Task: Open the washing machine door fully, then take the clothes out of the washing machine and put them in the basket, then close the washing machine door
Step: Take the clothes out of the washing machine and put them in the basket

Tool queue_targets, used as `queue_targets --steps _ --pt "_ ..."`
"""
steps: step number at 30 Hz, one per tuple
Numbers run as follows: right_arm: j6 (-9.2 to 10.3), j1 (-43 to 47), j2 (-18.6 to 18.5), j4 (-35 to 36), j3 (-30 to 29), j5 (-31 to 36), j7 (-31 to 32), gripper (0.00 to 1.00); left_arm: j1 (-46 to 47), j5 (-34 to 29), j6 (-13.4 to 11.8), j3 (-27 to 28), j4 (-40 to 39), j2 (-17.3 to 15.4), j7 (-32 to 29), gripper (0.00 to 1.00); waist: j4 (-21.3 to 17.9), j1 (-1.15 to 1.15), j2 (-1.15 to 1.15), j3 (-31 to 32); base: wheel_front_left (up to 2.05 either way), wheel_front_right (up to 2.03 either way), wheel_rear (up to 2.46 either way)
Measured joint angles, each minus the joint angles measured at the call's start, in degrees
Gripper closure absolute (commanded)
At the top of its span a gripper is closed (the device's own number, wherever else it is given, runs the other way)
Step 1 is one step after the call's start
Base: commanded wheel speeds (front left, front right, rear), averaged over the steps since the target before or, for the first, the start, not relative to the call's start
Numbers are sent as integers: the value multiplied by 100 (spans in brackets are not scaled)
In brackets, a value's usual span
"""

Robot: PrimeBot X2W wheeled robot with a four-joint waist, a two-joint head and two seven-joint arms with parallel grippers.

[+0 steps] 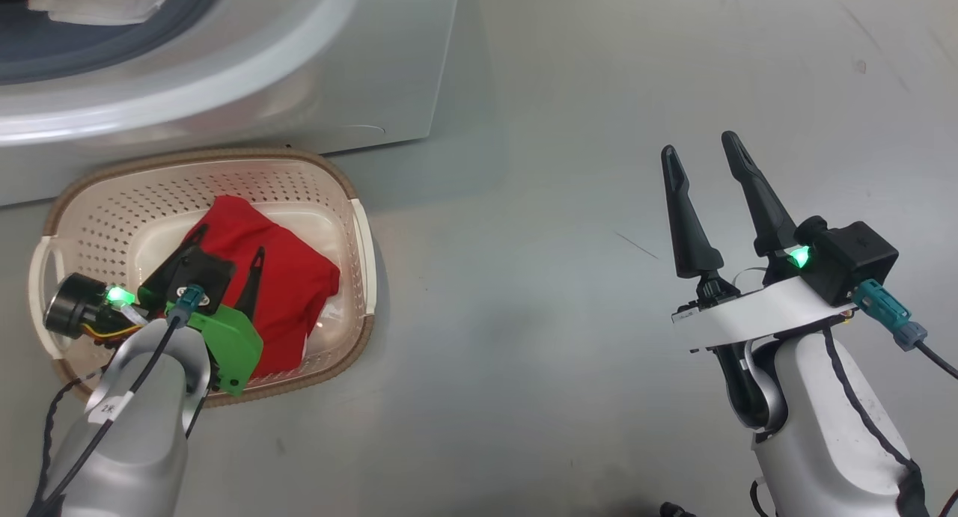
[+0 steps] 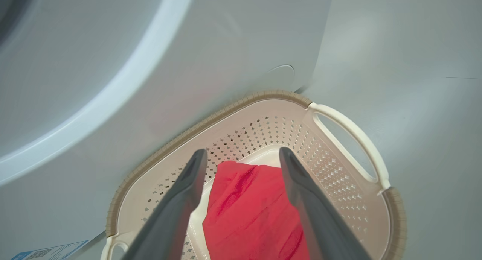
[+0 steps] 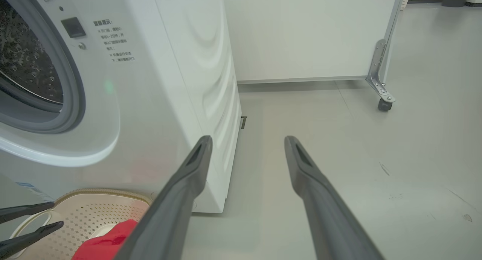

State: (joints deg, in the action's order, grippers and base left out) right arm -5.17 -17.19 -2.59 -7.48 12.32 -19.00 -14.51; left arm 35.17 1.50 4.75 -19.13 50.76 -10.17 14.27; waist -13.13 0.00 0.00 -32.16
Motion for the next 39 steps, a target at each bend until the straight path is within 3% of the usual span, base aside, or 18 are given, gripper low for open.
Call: queue_targets --steps 8,21,39 --pt "-31 114 -3 -175 -130 137 0 0 -299 110 12 -12 -289 200 18 0 260 0 0 551 0 0 0" --pt "-81 541 -25 -282 -231 231 0 0 -928 405 8 194 -1556 360 18 0 884 0 0 1346 0 0 0" --pt "-127 1018 -59 -357 -279 245 0 0 -2171 614 -337 720 -3055 355 18 0 1392 0 0 2237 0 0 0"
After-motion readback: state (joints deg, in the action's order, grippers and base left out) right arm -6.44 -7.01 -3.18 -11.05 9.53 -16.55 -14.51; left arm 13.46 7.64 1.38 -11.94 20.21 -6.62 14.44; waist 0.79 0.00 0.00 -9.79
